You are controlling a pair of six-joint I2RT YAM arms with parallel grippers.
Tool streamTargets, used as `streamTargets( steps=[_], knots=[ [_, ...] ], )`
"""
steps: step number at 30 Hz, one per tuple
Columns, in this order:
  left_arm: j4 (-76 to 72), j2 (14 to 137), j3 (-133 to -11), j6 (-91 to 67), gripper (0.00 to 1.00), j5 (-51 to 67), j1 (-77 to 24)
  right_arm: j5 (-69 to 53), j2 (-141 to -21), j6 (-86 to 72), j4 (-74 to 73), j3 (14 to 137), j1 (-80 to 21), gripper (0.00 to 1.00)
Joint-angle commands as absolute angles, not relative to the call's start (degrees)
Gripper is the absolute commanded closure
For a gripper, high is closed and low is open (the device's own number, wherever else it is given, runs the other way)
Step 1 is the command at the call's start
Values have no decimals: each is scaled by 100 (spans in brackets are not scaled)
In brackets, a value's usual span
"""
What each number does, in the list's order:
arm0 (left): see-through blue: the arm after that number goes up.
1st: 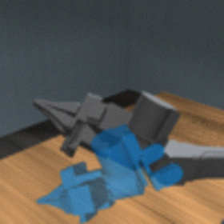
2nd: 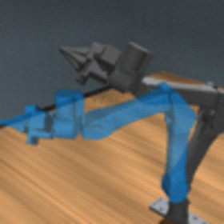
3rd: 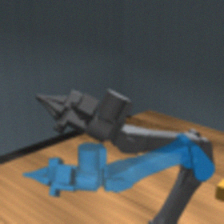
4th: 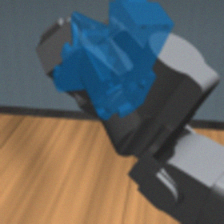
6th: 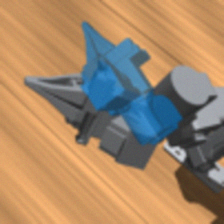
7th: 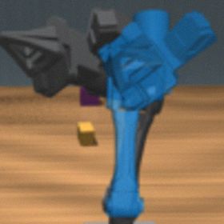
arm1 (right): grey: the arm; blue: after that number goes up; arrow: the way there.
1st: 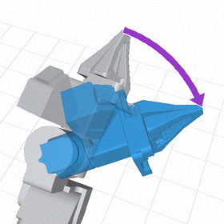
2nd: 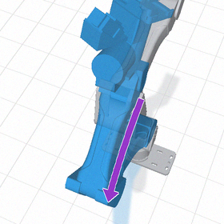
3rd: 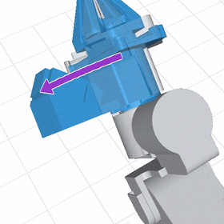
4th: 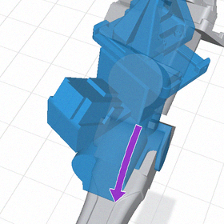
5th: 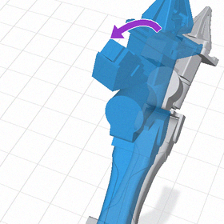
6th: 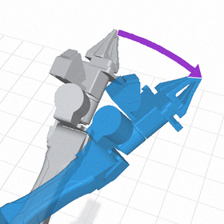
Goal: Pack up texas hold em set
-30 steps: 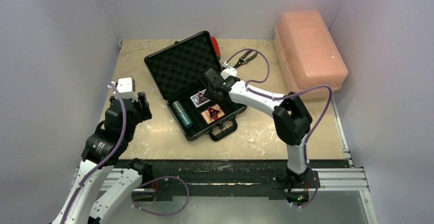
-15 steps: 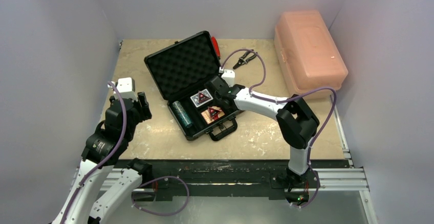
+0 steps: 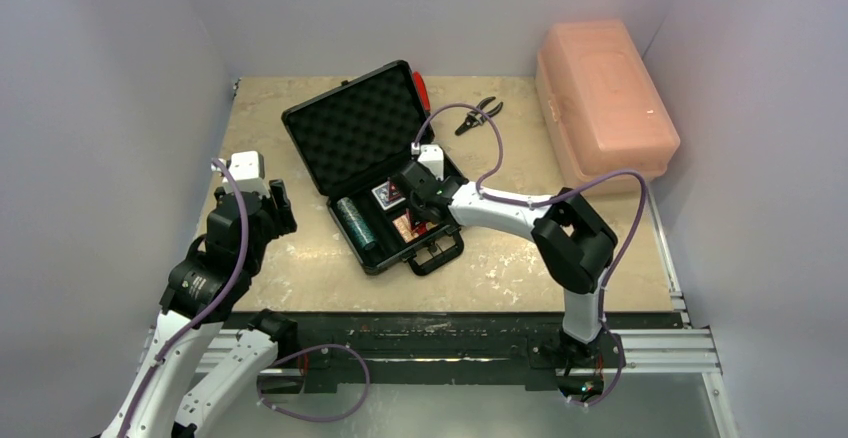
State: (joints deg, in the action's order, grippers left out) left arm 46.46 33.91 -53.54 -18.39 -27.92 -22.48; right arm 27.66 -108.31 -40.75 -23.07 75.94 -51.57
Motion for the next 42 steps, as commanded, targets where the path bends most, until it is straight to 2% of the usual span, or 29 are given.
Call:
streamTargets(
  steps=[1,18,31,42],
  knots=[
    [4591,3410,-5353,-1802,43,-2909,-2197,3041,-11043,-3841,-2372,7811,-5305,63],
    [4605,3393,-5353,-1811,43,-2918,-2197,2951,-10977,-3895,-2436,7622,-5526,62],
    [4603,3435,-5353,-1802,43,-2959,-2197,3373,-10739,-3862,-2646,7571,-5529,61],
    [4482,3552,-5301,-1760,42,-3101,-2197,3472,-9794,-3522,-2696,7788,-5528,52]
  ],
)
